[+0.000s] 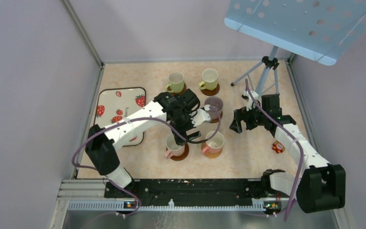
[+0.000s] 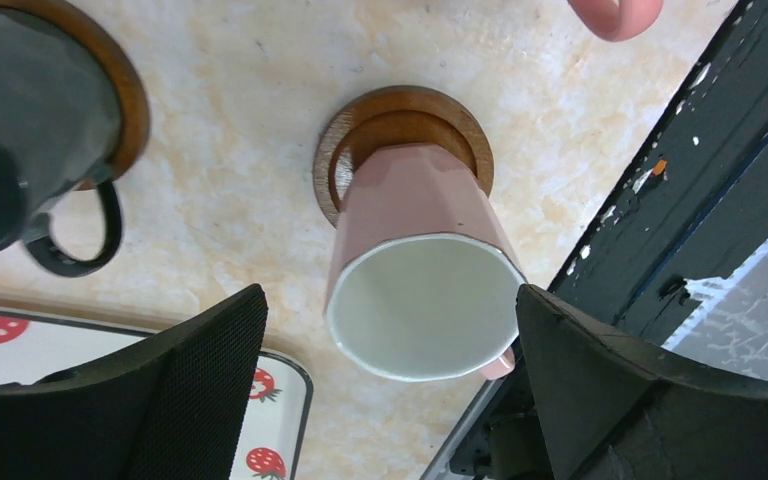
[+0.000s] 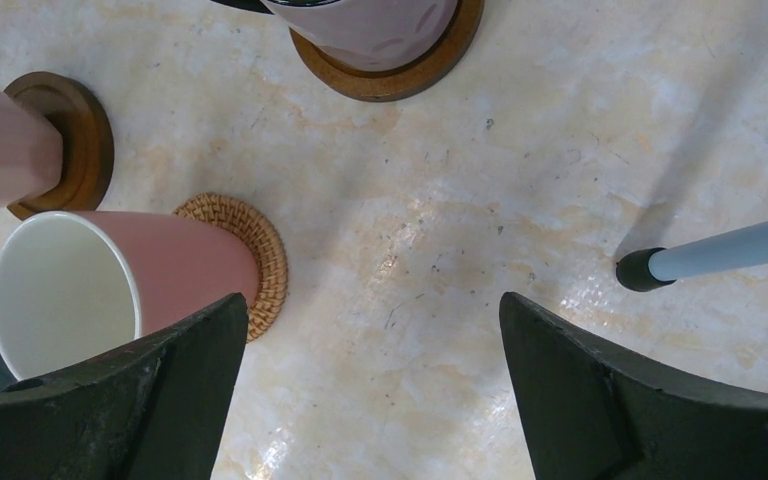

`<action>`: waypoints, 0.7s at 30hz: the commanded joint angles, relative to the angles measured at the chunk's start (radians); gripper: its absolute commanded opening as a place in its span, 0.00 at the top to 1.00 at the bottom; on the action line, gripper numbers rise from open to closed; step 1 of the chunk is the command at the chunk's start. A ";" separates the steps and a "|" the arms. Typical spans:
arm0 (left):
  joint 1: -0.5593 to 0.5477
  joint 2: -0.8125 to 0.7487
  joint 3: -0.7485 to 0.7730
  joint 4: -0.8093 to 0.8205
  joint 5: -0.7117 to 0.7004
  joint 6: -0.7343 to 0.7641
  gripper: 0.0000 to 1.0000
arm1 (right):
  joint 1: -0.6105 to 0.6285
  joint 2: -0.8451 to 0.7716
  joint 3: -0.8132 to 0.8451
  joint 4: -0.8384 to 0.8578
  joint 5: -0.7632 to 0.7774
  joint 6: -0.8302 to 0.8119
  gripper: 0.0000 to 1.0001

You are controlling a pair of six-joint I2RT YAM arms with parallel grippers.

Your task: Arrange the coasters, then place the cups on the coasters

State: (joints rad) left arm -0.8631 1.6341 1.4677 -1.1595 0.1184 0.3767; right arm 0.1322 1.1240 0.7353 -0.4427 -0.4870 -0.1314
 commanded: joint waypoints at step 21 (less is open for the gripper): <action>0.669 -0.188 0.106 0.111 0.466 0.013 0.01 | -0.009 -0.022 0.213 -0.091 -0.026 -0.052 0.05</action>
State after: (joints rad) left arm -0.3229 1.4811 1.5417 -1.0885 0.4423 0.3721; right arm 0.1322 1.1236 0.8543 -0.5125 -0.5140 -0.1585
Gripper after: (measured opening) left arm 0.987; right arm 0.948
